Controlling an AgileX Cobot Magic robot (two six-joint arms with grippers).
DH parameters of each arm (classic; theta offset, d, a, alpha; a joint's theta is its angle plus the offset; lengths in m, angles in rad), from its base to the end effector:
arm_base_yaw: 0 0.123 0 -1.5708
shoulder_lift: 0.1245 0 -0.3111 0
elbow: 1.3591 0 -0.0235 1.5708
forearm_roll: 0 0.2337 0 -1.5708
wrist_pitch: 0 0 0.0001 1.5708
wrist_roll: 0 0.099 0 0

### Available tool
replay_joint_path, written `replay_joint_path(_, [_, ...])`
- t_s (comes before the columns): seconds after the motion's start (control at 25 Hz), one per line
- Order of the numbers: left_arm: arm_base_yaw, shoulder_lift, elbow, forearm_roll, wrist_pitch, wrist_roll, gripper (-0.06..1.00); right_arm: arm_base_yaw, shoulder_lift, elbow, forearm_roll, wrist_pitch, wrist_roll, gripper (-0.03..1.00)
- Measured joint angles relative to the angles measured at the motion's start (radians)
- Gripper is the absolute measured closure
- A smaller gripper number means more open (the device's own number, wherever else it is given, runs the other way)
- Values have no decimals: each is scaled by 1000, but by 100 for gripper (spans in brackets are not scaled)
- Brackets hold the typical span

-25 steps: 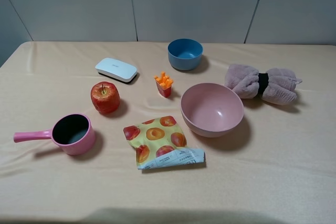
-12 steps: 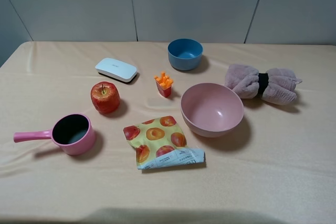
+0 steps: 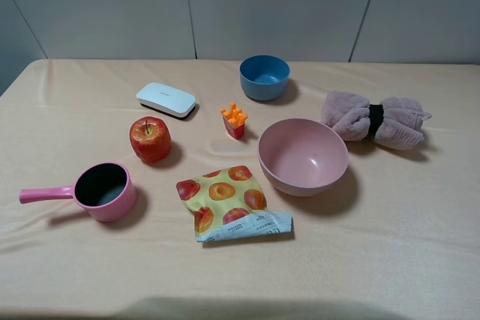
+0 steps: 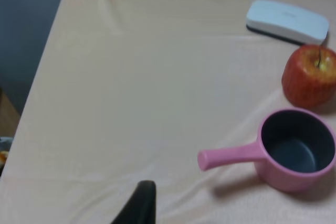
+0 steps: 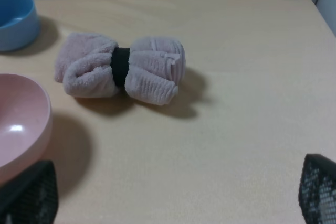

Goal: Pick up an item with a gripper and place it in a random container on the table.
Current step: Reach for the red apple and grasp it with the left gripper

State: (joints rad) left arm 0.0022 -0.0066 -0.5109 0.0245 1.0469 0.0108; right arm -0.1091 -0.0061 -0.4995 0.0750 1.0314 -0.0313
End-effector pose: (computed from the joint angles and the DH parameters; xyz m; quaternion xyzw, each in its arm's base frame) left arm -0.0406 0.0020 0.2694 0.0031 0.8449 0.0157 0.5347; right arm -0.0378 0.0106 0.2679 0.0318 0.8428 -0.0002 0.5373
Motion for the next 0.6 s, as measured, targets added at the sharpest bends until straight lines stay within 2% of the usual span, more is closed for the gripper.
replay_joint_path(0.2, [0, 103, -55, 0, -11, 5, -5, 0, 0, 0, 0, 0, 0, 27])
replay_joint_path(0.4, [0, 291, -107, -2, -55, 70, -5, 0, 0, 0, 0, 0, 0, 27])
replay_joint_path(0.6, [0, 489, -170, -39, -76, 116, -5, 0, 0, 0, 0, 0, 0, 27])
